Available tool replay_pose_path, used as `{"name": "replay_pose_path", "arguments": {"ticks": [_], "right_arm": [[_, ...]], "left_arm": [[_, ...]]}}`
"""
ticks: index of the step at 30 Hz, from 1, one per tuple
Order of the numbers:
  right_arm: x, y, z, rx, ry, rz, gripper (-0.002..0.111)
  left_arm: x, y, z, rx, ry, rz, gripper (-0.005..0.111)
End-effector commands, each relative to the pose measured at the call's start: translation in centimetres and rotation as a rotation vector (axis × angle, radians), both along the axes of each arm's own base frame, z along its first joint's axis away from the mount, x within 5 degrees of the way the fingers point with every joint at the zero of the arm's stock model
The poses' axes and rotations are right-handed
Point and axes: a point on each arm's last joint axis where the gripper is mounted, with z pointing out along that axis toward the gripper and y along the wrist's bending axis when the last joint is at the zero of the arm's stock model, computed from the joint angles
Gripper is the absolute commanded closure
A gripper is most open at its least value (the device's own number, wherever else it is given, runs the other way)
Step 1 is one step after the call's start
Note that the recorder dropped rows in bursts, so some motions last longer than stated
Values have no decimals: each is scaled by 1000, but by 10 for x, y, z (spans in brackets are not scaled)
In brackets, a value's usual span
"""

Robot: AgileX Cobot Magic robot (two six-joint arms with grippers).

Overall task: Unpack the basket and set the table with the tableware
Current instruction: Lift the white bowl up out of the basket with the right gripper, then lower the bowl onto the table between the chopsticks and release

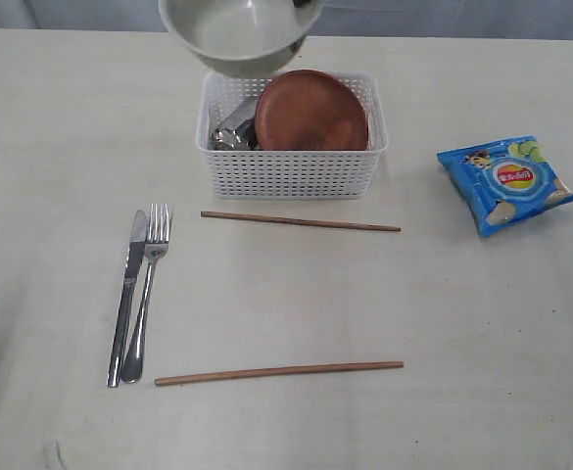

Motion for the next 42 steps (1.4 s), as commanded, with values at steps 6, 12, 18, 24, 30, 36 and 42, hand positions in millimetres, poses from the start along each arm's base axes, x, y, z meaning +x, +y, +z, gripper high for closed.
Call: {"name": "replay_pose_path", "arguments": {"ticks": [6,12,18,24,30,36,42], "right_arm": [[-25,-8,-54,-62,192,81,109],[-36,-42,-77,-129,275,31,109],[-60,-76,-98,-126,388,-9,109],[-86,-73,-131,5,392,-30,109],[-96,-42,-173,53,355,8,109],[-93,-23,-193,44,299,21,109],[-84,-21,-196,60,230,-5,109]], "left_arm": [[0,0,0,-3,-5,2,107],[0,0,0,-3,-5,2,107],[0,0,0,-3,-5,2,107],[0,0,0,-3,-5,2,107],[0,0,0,-3,-5,2,107],[0,0,0,-3,-5,2,107],[0,0,0,-3,-5,2,107]]}}
